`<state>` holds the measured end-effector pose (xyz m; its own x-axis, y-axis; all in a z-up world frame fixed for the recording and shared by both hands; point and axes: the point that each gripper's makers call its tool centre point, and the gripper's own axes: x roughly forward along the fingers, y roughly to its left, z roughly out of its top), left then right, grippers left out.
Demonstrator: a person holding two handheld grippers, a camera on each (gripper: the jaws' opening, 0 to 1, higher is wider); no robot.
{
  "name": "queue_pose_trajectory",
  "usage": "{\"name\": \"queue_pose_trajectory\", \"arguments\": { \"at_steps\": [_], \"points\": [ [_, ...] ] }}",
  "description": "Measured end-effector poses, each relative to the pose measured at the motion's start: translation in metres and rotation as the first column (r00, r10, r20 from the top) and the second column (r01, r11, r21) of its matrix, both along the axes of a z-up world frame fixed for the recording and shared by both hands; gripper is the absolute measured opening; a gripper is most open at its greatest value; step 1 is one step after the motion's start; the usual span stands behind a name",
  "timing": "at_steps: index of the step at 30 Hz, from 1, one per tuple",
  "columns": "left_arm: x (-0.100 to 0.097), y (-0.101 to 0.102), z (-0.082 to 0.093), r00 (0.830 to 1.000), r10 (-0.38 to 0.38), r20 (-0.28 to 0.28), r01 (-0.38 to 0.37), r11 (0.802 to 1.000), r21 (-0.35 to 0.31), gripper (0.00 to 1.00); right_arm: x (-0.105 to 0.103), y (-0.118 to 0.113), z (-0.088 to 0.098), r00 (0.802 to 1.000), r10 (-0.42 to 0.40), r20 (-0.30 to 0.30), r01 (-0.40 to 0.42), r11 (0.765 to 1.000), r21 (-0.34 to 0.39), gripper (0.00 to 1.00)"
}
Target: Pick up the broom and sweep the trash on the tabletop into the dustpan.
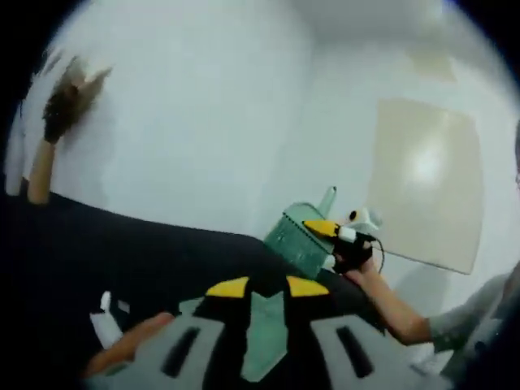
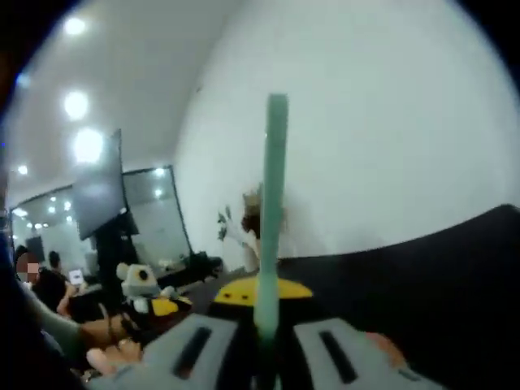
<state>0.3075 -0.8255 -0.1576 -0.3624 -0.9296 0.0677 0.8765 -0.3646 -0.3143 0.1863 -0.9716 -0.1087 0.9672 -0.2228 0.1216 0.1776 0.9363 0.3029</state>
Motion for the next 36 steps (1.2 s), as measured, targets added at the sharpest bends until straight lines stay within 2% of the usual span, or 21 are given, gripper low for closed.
{"name": "queue_pose_trajectory", "arguments": {
  "at_steps": [6,9,11,13,15,16,18,21,22,24,25,27,28,33,36],
  "points": [
    [0.003,-0.007,-0.007,1.000,0.012,0.005,-0.012,1.000,0.017,0.17,-0.015,-0.008,-0.004,0.998,-0.048,0.028,0.047,0.999,0.007,0.02],
    [-0.013,-0.012,-0.014,0.996,-0.020,0.083,0.018,1.000,0.025,0.17,-0.023,-0.015,-0.006,0.996,-0.091,0.024,0.092,0.996,-0.001,0.02],
    [-0.030,-0.017,-0.018,0.984,-0.071,0.161,0.067,0.997,0.033,0.25,-0.029,-0.016,-0.005,0.993,-0.117,0.034,0.117,0.993,-0.008,0.02],
    [-0.050,-0.022,-0.021,0.964,-0.144,0.223,0.138,0.990,0.043,0.34,-0.036,-0.027,-0.004,0.989,-0.138,0.046,0.138,0.990,0.002,0.02],
    [-0.072,-0.028,-0.017,0.950,-0.231,0.211,0.229,0.973,0.038,0.45,-0.036,-0.035,-0.006,0.982,-0.184,0.030,0.185,0.982,-0.021,0.02],
    [-0.079,-0.031,-0.019,0.938,-0.272,0.216,0.265,0.962,0.062,0.49,-0.036,-0.035,-0.006,0.982,-0.185,0.034,0.186,0.982,-0.020,0.02],
    [-0.087,-0.043,-0.024,0.912,-0.298,0.281,0.283,0.955,0.091,0.51,-0.040,-0.040,-0.006,0.982,-0.183,0.047,0.184,0.983,-0.003,0.02],
    [-0.104,-0.055,-0.044,0.841,-0.387,0.378,0.343,0.922,0.181,0.47,-0.044,-0.043,-0.004,0.978,-0.198,0.063,0.198,0.980,0.005,0.02],
    [-0.110,-0.059,-0.049,0.821,-0.417,0.391,0.366,0.909,0.201,0.47,-0.047,-0.046,-0.004,0.976,-0.209,0.067,0.209,0.978,0.005,0.02],
    [-0.119,-0.063,-0.055,0.795,-0.487,0.362,0.429,0.873,0.233,0.47,-0.050,-0.047,-0.005,0.972,-0.223,0.070,0.223,0.975,0.004,0.02],
    [-0.119,-0.071,-0.056,0.799,-0.477,0.366,0.420,0.878,0.228,0.47,-0.054,-0.048,-0.005,0.971,-0.228,0.075,0.228,0.974,0.009,0.02],
    [-0.120,-0.082,-0.059,0.787,-0.475,0.393,0.418,0.880,0.225,0.45,-0.056,-0.047,-0.006,0.969,-0.235,0.078,0.235,0.972,0.013,0.02],
    [-0.120,-0.087,-0.060,0.787,-0.474,0.395,0.416,0.880,0.229,0.43,-0.057,-0.047,-0.007,0.967,-0.241,0.081,0.241,0.970,0.011,0.02],
    [-0.130,-0.101,-0.073,0.749,-0.534,0.392,0.455,0.845,0.282,0.45,-0.064,-0.054,-0.010,0.957,-0.285,0.057,0.286,0.958,-0.011,0.02],
    [-0.136,-0.105,-0.077,0.732,-0.555,0.396,0.465,0.831,0.304,0.45,-0.065,-0.057,-0.012,0.957,-0.289,0.041,0.290,0.957,-0.021,0.02]
  ]
}}
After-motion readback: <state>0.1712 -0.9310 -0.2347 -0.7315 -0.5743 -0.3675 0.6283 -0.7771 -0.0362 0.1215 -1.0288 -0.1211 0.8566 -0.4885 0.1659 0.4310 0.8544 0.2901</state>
